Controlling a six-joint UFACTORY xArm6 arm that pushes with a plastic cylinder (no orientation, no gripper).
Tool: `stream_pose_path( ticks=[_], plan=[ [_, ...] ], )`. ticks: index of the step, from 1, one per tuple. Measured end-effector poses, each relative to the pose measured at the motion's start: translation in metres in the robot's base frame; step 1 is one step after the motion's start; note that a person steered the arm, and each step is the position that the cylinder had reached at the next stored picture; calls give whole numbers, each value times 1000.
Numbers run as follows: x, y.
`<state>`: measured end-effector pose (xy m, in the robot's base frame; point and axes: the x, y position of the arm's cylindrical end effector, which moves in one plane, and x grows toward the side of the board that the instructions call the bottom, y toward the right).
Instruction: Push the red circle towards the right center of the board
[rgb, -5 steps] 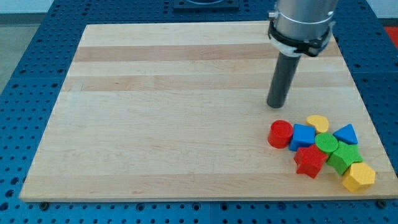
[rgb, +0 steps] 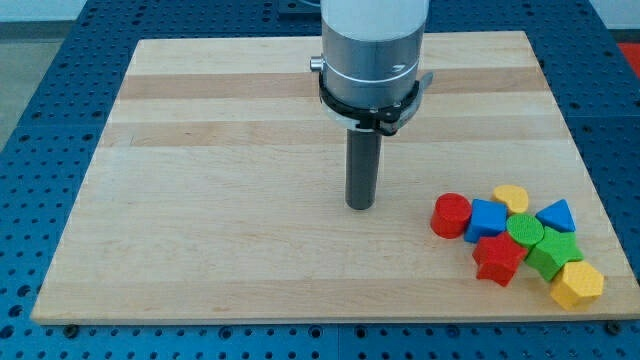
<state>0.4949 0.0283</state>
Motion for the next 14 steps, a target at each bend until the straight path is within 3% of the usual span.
stream_pose_path(
  ticks=[1,2,4,6,12,14],
  plan=[
    [1,0],
    [61,-3],
    [84,-3],
    [104,75],
    [31,93],
    [-27,93]
  ],
)
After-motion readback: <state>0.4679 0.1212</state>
